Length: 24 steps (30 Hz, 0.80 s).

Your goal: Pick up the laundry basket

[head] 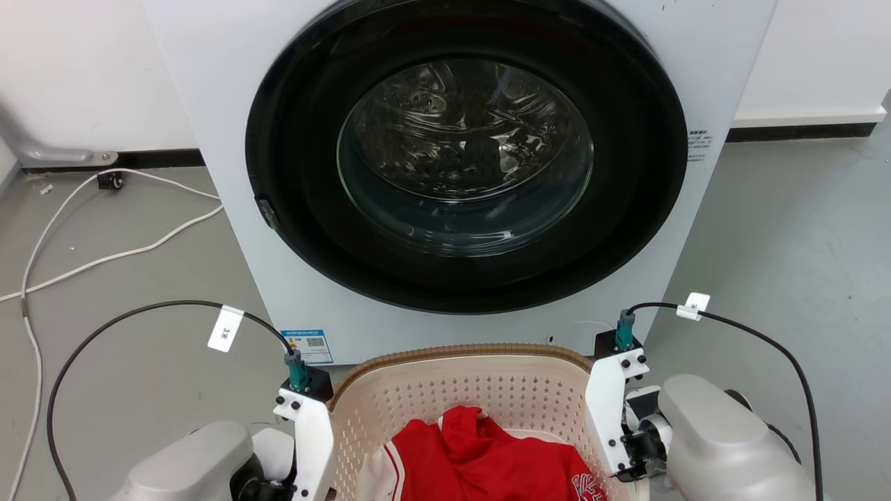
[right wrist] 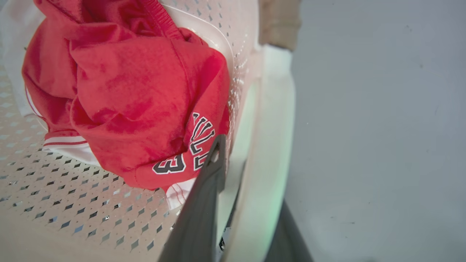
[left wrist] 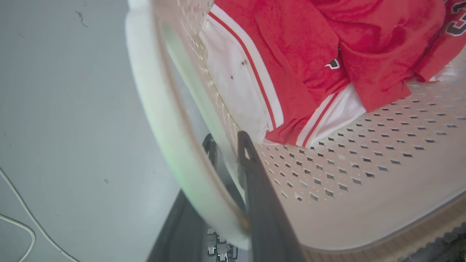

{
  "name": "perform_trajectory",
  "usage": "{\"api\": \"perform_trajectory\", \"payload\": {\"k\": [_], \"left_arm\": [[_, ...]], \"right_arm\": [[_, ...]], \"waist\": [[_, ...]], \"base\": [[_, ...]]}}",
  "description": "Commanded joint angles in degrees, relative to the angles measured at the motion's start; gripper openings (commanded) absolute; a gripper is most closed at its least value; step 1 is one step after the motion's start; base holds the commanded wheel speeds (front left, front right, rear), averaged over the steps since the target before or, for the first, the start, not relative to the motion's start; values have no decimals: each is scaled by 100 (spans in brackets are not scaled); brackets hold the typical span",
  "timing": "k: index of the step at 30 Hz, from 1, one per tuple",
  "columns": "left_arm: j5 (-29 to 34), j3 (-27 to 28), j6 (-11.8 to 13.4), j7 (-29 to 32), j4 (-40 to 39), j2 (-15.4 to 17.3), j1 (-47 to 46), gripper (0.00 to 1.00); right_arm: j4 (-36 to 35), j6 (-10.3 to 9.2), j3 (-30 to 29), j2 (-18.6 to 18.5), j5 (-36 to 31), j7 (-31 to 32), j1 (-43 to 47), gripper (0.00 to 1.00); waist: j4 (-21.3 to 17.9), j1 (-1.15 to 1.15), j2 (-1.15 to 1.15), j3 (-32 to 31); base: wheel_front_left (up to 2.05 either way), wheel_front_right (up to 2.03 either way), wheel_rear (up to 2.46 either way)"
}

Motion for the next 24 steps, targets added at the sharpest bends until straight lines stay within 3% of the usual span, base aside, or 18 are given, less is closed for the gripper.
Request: {"api": "perform_trajectory", "payload": {"k": [1,24], "left_arm": [[16,-27,-58,74,-65,3,-23,0],[-71,-29,-59,342,-184,79,19,0]], "right_arm": [[-36,22,57,9,8,22,-103,0],[54,22,307,-25,365,259,-245,0]], "waist": [[-15,0,0,10],[-63,0,0,2]], "base": [[0,0,0],[0,0,0]]}}
